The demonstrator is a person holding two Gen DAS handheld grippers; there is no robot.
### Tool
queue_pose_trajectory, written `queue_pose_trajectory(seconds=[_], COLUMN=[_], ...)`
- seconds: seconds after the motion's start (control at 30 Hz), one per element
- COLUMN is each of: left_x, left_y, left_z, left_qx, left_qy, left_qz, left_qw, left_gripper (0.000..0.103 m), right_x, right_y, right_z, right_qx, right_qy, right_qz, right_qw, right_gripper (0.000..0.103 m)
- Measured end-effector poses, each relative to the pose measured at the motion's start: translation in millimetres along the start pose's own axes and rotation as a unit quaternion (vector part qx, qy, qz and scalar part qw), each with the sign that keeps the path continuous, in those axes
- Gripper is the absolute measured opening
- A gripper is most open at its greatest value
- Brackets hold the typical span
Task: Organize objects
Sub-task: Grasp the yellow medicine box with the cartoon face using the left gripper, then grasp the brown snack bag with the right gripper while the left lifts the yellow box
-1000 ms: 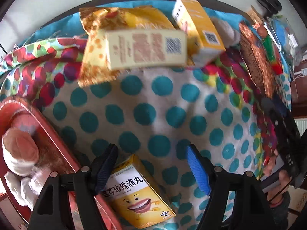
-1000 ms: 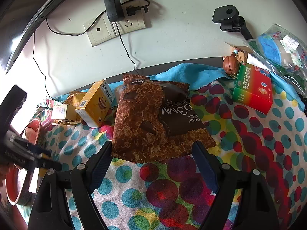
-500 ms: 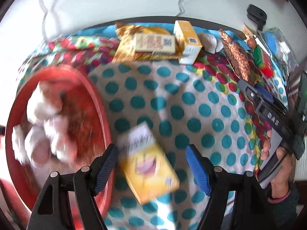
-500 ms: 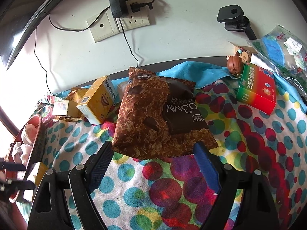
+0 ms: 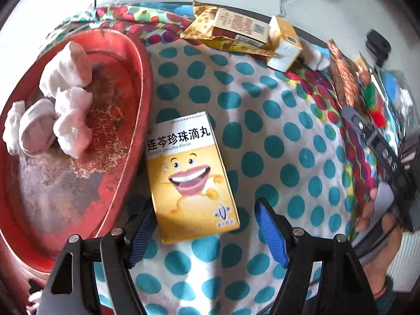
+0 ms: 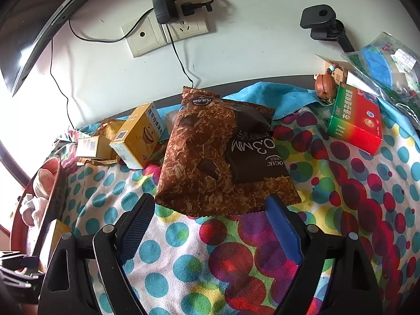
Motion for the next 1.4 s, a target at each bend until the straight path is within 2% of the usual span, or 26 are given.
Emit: queue_pose_trajectory(seconds=[0.07, 0.13, 0.17, 0.2, 0.23, 0.3, 0.4, 0.43, 0.57, 0.6, 0.67, 0.7, 0.73, 0.87, 1.03, 1.2, 1.33, 1.4], left_x=[2.5, 4.7, 5.6, 5.3, 4.6, 1.7, -5.0, -7.5, -13.1, -14.4, -16.4, -17.6, -18.2, -21.6, -14.3, -1.1, 7.3, 10.1], left_y=[4.3, 8.2, 9.7, 10.7, 11.4, 12.5, 12.9, 13.2, 14.8, 15.4, 13.6, 13.3, 13.1, 12.4, 11.0, 14.8, 16.9, 17.5], left_z=[0.4, 0.8, 1.3, 1.8, 2.4, 3.2, 2.6, 3.3, 2.8, 1.7, -5.3, -6.8, -9.0, -22.3, -45.4, -56.0, -57.8, -57.8], left_qx=[-0.016, -0.030, -0.036, -0.038, -0.039, -0.043, -0.053, -0.054, -0.058, -0.061, -0.072, -0.077, -0.081, -0.102, -0.127, -0.141, -0.143, -0.142], left_qy=[-0.002, -0.005, -0.009, -0.006, -0.002, -0.004, -0.007, -0.011, -0.018, -0.019, -0.023, -0.022, -0.021, -0.017, -0.022, -0.007, -0.003, -0.002], left_qz=[-0.008, -0.012, -0.014, -0.010, -0.004, 0.008, 0.030, 0.036, 0.051, 0.055, 0.062, 0.066, 0.068, 0.081, 0.078, 0.069, 0.058, 0.056], left_qw=[0.9998, 0.9995, 0.9992, 0.9992, 0.9992, 0.9990, 0.9981, 0.9978, 0.9968, 0.9964, 0.9952, 0.9946, 0.9941, 0.9913, 0.9886, 0.9876, 0.9880, 0.9883], left_gripper=[0.076, 0.072, 0.069, 0.054, 0.052, 0.052, 0.052, 0.052, 0.052, 0.052, 0.052, 0.052, 0.052, 0.052, 0.052, 0.052, 0.052, 0.052], right_x=[3.3, 7.3, 9.4, 11.5, 13.6, 16.4, 17.4, 17.3, 15.4, 13.3, 7.9, 5.2, 2.7, 0.5, 19.7, 45.5, 58.5, 61.0], right_y=[0.0, -0.1, -0.2, -0.4, -0.6, -1.0, -1.5, -1.5, -1.3, -0.9, -0.4, 0.0, 0.3, 1.4, 1.8, 8.9, 12.6, 13.0], right_z=[-0.1, 0.3, 0.7, 1.4, 2.8, 5.0, 5.0, 5.5, 5.2, 4.0, 0.8, -1.7, -5.4, -12.6, -6.3, -5.2, 17.4, 21.6], right_qx=[-0.001, 0.000, 0.001, 0.002, 0.005, 0.011, 0.011, 0.013, 0.012, 0.009, 0.000, -0.006, -0.015, -0.036, -0.031, -0.070, -0.038, -0.036], right_qy=[-0.005, -0.008, -0.008, -0.009, -0.010, -0.009, -0.006, -0.005, -0.005, -0.007, -0.014, -0.015, -0.011, -0.020, -0.059, -0.140, -0.172, -0.179], right_qz=[-0.007, -0.016, -0.021, -0.027, -0.032, -0.040, -0.041, -0.040, -0.034, -0.030, -0.016, -0.009, -0.002, 0.007, -0.037, -0.115, -0.161, -0.173], right_qw=[1.000, 1.000, 1.000, 1.000, 0.999, 0.999, 0.999, 0.999, 0.999, 0.999, 1.000, 1.000, 1.000, 0.999, 0.997, 0.981, 0.971, 0.968], right_gripper=[0.083, 0.072, 0.068, 0.057, 0.049, 0.039, 0.018, 0.015, 0.016, 0.019, 0.037, 0.051, 0.059, 0.065, 0.065, 0.065, 0.062, 0.061])
Point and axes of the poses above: each gripper's, at about its wrist camera, not at the fingertips, and z roughly the way its jaws point, x to its left, y to its top, the point moved 3 cm from there along z, roughly the way its jaws point, and after that the axes turned 12 degrees about -y, right-handed, at the moved point
